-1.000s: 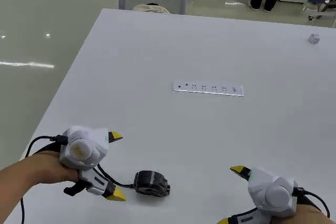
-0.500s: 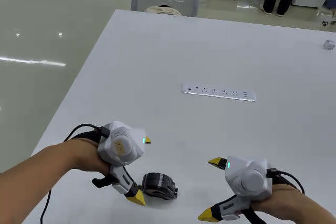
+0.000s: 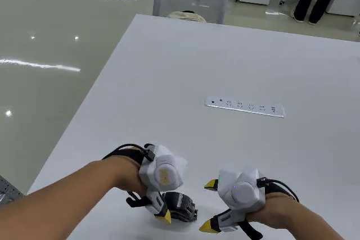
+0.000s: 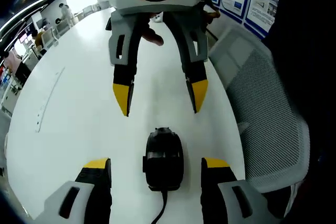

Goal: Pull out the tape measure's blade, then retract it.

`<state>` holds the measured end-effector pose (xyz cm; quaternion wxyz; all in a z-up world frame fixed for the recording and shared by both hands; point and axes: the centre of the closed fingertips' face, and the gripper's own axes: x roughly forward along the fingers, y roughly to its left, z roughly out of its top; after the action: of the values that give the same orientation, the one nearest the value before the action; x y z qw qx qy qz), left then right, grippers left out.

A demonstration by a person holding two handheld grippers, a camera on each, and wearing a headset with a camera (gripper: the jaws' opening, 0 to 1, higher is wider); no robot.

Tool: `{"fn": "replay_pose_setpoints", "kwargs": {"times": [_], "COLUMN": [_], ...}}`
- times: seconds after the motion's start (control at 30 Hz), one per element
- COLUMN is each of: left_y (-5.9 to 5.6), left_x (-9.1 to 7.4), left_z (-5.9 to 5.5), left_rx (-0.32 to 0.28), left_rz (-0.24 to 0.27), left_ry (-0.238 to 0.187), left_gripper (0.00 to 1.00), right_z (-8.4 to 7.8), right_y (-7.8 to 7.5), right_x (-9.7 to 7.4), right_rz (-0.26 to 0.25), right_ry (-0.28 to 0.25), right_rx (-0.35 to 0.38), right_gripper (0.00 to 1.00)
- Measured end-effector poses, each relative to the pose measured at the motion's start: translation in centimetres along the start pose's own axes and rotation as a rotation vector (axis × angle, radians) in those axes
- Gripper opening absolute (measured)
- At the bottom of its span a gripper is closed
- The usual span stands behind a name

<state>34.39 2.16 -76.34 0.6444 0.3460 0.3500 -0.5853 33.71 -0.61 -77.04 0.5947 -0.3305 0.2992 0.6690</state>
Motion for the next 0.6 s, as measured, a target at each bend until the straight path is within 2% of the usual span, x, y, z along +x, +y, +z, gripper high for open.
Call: {"fn": "replay_pose_setpoints", "kwargs": {"times": [0.03, 0.1, 0.2, 0.23, 0.3, 0.4, 0.43, 0.5, 0.57, 0.6], "left_y": [-0.3, -0.4, 0.0, 0.1, -0.1, -0.5, -0.7, -0.9, -0.8, -0.8], "left_x": [0.5, 1.3, 1.7, 1.8, 2.1, 2.6, 2.6, 2.7, 2.7, 2.6], "left_z": [0.1, -0.2, -0.7, -0.7, -0.9, -1.4, -1.7, -1.8, -1.9, -1.8], "left_rx": [-0.025, -0.020, -0.007, -0.010, -0.043, -0.047, -0.040, -0.041, -0.038, -0.043], "left_rz": [-0.017, -0.021, 0.001, 0.006, -0.006, -0.023, -0.030, -0.035, -0.030, -0.031], "left_ry": [-0.002, 0.012, 0.041, 0.045, 0.046, 0.066, 0.083, 0.091, 0.090, 0.088], "left_gripper": [0.63, 0.61, 0.53, 0.48, 0.45, 0.44, 0.42, 0.36, 0.35, 0.35], "right_z": [-0.3, -1.0, -1.9, -2.0, -2.2, -2.9, -3.2, -3.8, -4.0, -3.5], "right_y": [-0.1, -0.1, -0.2, -0.2, 0.0, 0.3, 0.7, 0.7, 0.5, 0.2], "right_x": [0.6, 1.4, 2.3, 2.4, 2.9, 4.0, 4.2, 4.5, 4.9, 4.8], "right_rz": [0.007, 0.023, 0.026, 0.025, 0.033, 0.042, 0.047, 0.043, 0.033, 0.027], "right_ry": [0.012, 0.033, 0.063, 0.070, 0.079, 0.099, 0.117, 0.147, 0.153, 0.130], "right_rx": [0.006, 0.023, 0.032, 0.033, 0.035, 0.049, 0.038, 0.012, 0.019, 0.024], "right_gripper": [0.54, 0.50, 0.45, 0.39, 0.32, 0.34, 0.32, 0.29, 0.29, 0.26]}}
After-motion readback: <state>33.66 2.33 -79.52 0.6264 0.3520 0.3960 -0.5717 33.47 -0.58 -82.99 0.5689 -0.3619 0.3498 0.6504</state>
